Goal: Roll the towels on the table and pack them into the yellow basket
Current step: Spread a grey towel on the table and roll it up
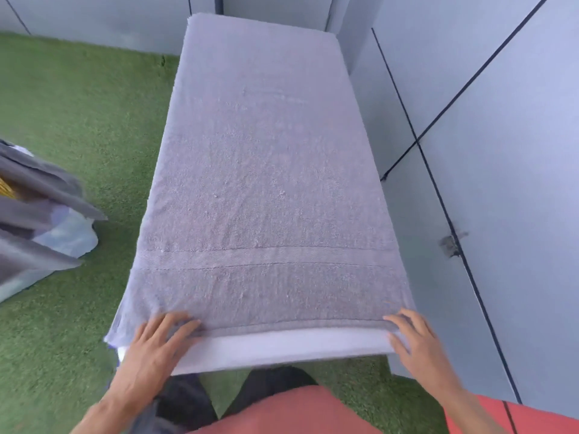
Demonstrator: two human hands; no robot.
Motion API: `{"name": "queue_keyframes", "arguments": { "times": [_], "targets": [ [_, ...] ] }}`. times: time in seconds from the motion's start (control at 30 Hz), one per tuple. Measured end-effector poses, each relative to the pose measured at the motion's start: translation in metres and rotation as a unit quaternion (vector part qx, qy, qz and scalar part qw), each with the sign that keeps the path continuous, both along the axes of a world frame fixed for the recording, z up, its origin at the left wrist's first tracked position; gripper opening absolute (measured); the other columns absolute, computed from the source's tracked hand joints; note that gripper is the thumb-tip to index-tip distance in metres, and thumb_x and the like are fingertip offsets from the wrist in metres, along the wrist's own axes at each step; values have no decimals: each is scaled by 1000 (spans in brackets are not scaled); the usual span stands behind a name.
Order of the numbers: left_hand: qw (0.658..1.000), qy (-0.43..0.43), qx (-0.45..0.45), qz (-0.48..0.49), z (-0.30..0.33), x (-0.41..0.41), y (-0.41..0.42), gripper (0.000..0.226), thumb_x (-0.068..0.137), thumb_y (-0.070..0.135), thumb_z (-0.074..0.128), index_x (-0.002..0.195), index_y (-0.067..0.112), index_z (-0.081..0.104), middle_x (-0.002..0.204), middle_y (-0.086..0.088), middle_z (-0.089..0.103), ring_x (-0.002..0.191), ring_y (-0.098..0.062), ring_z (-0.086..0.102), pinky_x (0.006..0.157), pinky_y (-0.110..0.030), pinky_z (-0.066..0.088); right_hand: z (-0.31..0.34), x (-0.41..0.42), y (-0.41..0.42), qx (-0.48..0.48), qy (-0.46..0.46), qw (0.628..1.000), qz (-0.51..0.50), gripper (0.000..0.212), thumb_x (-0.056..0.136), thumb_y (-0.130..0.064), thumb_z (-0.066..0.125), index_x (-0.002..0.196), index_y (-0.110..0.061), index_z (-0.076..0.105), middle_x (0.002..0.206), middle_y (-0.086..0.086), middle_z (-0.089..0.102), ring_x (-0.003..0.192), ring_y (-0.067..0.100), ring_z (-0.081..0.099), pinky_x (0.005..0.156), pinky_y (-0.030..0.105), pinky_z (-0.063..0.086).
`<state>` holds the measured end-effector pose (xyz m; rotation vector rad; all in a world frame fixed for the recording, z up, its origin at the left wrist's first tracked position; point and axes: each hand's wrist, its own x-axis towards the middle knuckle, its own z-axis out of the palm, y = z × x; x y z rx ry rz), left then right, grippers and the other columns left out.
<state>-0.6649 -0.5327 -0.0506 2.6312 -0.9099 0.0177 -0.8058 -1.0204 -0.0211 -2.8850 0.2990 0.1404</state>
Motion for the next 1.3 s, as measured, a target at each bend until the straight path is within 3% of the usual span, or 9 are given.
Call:
{"name": "queue_keyframes", "arguments": {
  "times": [0.07, 0.13, 0.23, 0.33, 0.43, 0.53, 0.87, 1.07, 1.3],
  "targets": [
    [998, -3, 42, 41, 8, -16, 6, 41, 81, 20, 51, 121, 18, 59, 114, -4, 56, 100, -30, 55, 83, -36, 39, -4, -3, -24, -10, -16, 1000, 20, 25, 90, -23, 62, 115, -24, 59, 112, -8, 47, 104, 18, 54, 84, 28, 42],
    [993, 11, 75, 93, 14, -26, 9, 64, 62, -6, 61, 123, 13, 58, 115, -8, 55, 99, -33, 56, 81, -39, 44, -8, 2, -32, -21, -29, 998, 46, 47, 73, 6, 75, 109, -19, 60, 105, -4, 52, 96, 16, 52, 81, 29, 40],
    [981, 38, 106, 161, 21, -29, 6, 85, 45, -27, 65, 121, 9, 57, 115, -11, 55, 98, -37, 58, 70, -45, 53, -4, 15, -26, -30, -58, 997, 47, 42, 67, 12, 75, 100, -12, 64, 97, 0, 56, 88, 20, 53, 79, 30, 40],
    [974, 39, 113, 194, 29, -30, -9, 65, 56, -22, 70, 113, 8, 60, 109, -11, 59, 94, -34, 57, 64, -45, 52, -1, 18, -26, -34, -109, 990, 78, 15, 82, -3, 59, 95, -5, 67, 94, 2, 58, 92, 18, 49, 84, 30, 39],
    [972, 46, 89, 214, 31, -28, -14, 37, 72, -7, 72, 104, 8, 63, 102, -7, 62, 92, -32, 58, 65, -44, 53, 1, 14, -27, 6, -113, 991, 70, 34, 90, -21, 39, 97, -5, 69, 94, 3, 62, 95, 14, 48, 89, 28, 39],
    [978, 58, 62, 192, 23, -25, 0, 22, 83, 0, 66, 102, 11, 63, 100, -3, 61, 91, -29, 58, 71, -43, 52, 1, 9, -37, 35, -80, 994, 72, 27, 93, -17, 44, 98, -7, 69, 93, -1, 63, 94, 10, 48, 88, 23, 38],
    [947, 256, 84, 174, 36, 17, 19, 18, 97, 17, 52, 86, 30, 58, 92, 9, 62, 76, -10, 57, 64, -27, 44, 24, 26, -59, 112, 161, 980, 25, 13, 95, -12, 57, 95, -22, 66, 94, -11, 62, 88, 6, 55, 73, 13, 35],
    [950, 253, 46, 175, 35, 26, 23, 16, 91, 19, 61, 84, 33, 58, 88, 15, 59, 79, -4, 58, 70, -33, 52, 29, 37, -44, 80, 121, 988, -44, 23, 89, -10, 65, 79, -31, 62, 79, -18, 60, 85, 7, 53, 77, 30, 45],
    [953, 223, -13, 203, 34, 16, 43, 15, 86, 8, 67, 90, 22, 68, 87, 14, 61, 79, -8, 59, 65, -29, 44, 25, 27, -32, 57, 66, 995, -53, 16, 85, -12, 69, 81, -26, 62, 76, -16, 61, 80, 8, 50, 69, 26, 41]
  ]
}}
